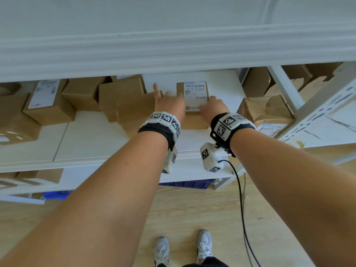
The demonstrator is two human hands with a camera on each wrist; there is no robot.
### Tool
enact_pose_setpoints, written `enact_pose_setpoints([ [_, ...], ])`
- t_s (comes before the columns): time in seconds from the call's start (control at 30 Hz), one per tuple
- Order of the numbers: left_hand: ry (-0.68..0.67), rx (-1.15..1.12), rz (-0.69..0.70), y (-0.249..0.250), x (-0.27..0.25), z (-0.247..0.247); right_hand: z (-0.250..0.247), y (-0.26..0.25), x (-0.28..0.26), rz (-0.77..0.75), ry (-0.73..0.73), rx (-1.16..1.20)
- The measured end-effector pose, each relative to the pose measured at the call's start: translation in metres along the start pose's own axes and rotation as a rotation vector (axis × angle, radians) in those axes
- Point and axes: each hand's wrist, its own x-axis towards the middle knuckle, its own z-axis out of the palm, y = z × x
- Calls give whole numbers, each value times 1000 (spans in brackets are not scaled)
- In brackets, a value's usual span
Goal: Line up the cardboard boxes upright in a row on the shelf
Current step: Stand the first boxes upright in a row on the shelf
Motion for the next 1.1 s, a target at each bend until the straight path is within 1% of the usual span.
enact_pose_setpoints([
  [0.1, 61, 33, 79, 3, -11, 1, 4, 10, -14, -4, -17, -45],
  [0.2, 72, 61, 155, 8, -24, 3, 6, 21, -32, -53, -16, -91],
  [0.27, 65, 36, 169, 11, -33, 4, 7, 25, -43, -70, -16, -127],
  [0.33, 53, -18, 148, 14, -40, 5, 7, 30, -54, -114, -15, -212],
  [0.4, 38, -63, 117, 17, -46, 7, 5, 34, -64, -103, -27, -221],
  [0.5, 12, -161, -3, 23, -52, 11, 1, 37, -70, -110, -32, -225],
  [0.57, -48, -265, -130, 27, -53, 13, 2, 37, -68, -80, -25, -126],
  [0.63, -130, -362, -211, 28, -50, 15, 4, 36, -65, -32, -25, -23],
  [0.7, -145, -419, -217, 27, -46, 16, 5, 36, -64, 6, -46, 22],
  [0.77, -124, -439, -204, 24, -44, 16, 3, 35, -65, 13, -34, 40],
  [0.93, -44, -504, -165, 16, -43, 7, -11, 35, -70, -62, 108, 149],
  [1.0, 7, -525, -153, 17, -45, 1, -17, 37, -72, -65, 159, 188],
  [1.03, 23, -533, -145, 19, -47, 0, -18, 39, -73, -55, 165, 198],
  [1.1, 11, -538, -131, 21, -52, 0, -15, 43, -75, -15, 126, 194],
])
